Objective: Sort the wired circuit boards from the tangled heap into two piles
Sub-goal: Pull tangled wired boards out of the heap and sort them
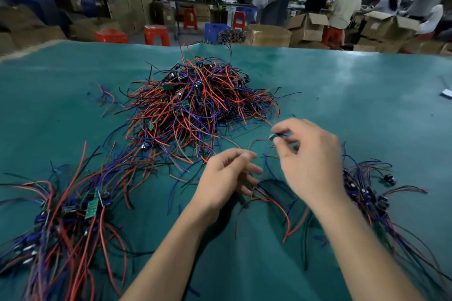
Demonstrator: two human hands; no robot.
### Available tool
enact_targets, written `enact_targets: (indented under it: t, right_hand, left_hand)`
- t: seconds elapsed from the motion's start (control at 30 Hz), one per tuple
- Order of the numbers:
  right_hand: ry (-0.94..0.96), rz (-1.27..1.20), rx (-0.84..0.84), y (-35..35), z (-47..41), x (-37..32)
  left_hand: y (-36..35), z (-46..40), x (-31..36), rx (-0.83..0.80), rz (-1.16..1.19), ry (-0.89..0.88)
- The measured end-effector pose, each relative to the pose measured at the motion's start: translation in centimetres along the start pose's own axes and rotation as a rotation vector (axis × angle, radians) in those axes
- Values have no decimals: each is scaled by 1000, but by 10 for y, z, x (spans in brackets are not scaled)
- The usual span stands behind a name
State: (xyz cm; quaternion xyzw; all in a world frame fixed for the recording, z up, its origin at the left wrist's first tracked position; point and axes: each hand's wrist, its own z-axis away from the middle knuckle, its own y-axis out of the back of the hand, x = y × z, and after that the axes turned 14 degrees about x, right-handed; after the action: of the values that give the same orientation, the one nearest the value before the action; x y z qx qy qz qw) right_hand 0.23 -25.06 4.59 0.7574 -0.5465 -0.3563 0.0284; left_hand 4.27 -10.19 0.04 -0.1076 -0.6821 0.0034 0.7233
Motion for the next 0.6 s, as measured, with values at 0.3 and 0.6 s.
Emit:
enact_targets:
  t: [0.3, 0.6]
  right_hand:
    - [-216, -344, 32, -24, 46, -10]
    - [-523, -374, -86, -24, 43, 1]
  left_hand:
    - [4, -1, 2, 34, 221, 64]
    - [3, 3, 4, 75, 201, 54]
